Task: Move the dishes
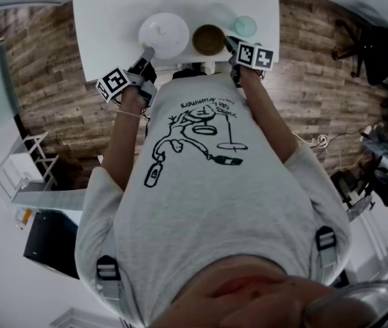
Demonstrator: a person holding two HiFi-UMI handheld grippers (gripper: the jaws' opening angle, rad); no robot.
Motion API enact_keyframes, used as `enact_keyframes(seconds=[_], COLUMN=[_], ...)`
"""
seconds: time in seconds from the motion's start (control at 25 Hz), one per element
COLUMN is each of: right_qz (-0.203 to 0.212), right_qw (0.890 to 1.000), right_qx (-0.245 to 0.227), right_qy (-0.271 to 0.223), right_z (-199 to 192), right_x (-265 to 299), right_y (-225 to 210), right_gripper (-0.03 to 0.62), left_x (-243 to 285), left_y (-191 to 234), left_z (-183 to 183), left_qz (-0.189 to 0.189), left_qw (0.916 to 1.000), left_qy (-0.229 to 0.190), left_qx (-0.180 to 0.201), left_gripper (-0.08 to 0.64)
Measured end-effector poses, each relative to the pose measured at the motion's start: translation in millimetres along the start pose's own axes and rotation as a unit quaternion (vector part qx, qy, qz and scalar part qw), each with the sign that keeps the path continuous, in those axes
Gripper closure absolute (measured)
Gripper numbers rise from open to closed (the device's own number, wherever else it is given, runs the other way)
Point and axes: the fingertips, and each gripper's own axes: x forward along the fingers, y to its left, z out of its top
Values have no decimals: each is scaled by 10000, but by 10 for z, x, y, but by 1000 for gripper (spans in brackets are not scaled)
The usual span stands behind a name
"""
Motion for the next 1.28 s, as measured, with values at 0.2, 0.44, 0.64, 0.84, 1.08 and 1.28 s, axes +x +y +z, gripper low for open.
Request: enact_keyframes(seconds=[0.2,0.44,0.64,0.84,1.08,1.28], right_qz=[-41,10,73,152,251,265], right_qw=[10000,9998,9991,9986,9981,9979], right_qx=[-55,-91,-97,-65,-58,-26], right_qy=[-69,-168,-408,-508,-556,-589], right_z=[30,94,123,99,94,105], right_x=[-61,-153,-232,-299,-303,-315], right_y=[1,17,19,4,-18,-47], right_gripper=[541,543,543,545,545,545], left_x=[40,142,210,267,328,340], left_y=[234,478,643,706,778,864], left_z=[-44,-87,-120,-124,-129,-134], left_qz=[88,232,311,423,514,706], left_qw=[9998,9994,9990,9988,9984,9973], left_qy=[42,45,53,38,40,41], left_qx=[-158,-271,-323,-226,-233,-215], left_gripper=[549,549,549,549,549,549])
